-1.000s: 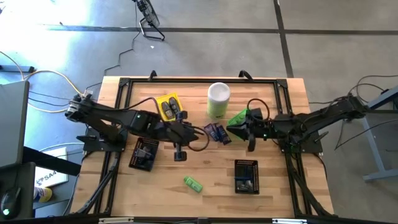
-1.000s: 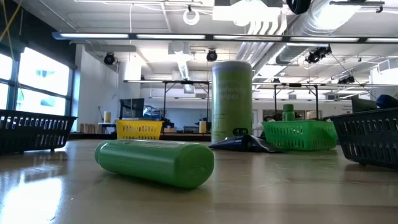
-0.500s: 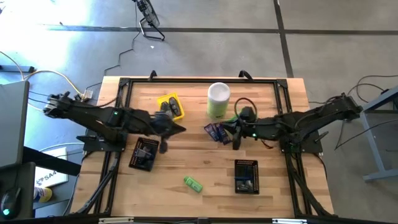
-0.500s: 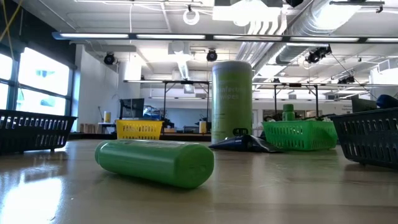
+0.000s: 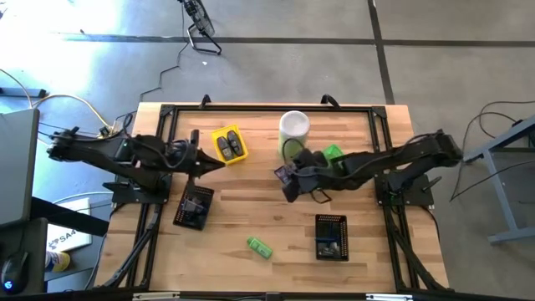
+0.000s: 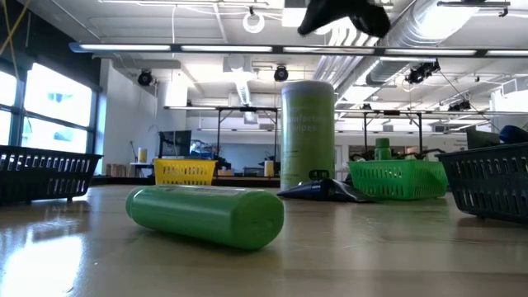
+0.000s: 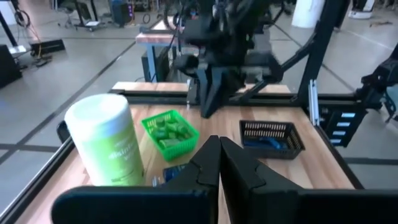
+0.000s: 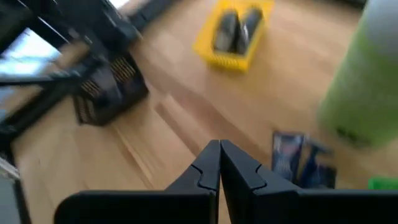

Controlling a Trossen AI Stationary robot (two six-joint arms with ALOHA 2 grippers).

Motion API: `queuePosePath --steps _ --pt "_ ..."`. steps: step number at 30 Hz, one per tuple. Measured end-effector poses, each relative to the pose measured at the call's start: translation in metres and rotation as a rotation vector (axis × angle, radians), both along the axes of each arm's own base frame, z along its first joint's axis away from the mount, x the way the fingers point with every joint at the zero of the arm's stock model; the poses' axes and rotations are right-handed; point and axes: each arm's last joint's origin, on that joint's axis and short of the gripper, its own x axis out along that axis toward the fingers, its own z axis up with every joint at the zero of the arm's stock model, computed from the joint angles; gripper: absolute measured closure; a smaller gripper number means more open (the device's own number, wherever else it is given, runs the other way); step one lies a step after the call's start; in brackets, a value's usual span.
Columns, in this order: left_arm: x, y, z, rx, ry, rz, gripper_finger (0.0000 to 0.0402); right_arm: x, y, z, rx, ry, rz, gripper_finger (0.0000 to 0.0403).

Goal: Pick & Place Travel size toiletries
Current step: Put the shave cream into the left black bin

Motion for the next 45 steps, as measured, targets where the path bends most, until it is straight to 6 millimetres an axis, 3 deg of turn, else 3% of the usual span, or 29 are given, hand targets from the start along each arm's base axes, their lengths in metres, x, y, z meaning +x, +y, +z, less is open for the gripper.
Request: queuePosePath --steps 8,15,26,34,38,45 --pt "-0.010 0.002 -0.002 0.007 0.036 -0.009 0.0396 0.016 0.003 -0.047 0.164 0.182 -0.135 0.0400" --pt "-0.010 0.001 -0.005 0.008 0.065 -0.037 0.0396 0.026 0.015 -0.074 0.138 0.241 -0.202 0.0400" --pt "-0.011 0.001 -0.006 0.017 0.078 -0.038 0.0396 0.055 0.031 -0.064 0.090 0.184 -0.181 0.0401" --pt "-0.011 0.001 -0.008 0.040 0.104 -0.040 0.0396 0.072 0.036 -0.078 0.070 0.258 -0.140 0.0401" --pt "-0.011 0.001 -0.009 0.042 0.111 -0.041 0.0396 0.077 0.027 -0.090 0.100 0.305 -0.149 0.0401" --pt "-0.011 0.001 -0.010 0.043 0.116 -0.041 0.0396 0.088 0.005 -0.087 0.093 0.285 -0.086 0.0401"
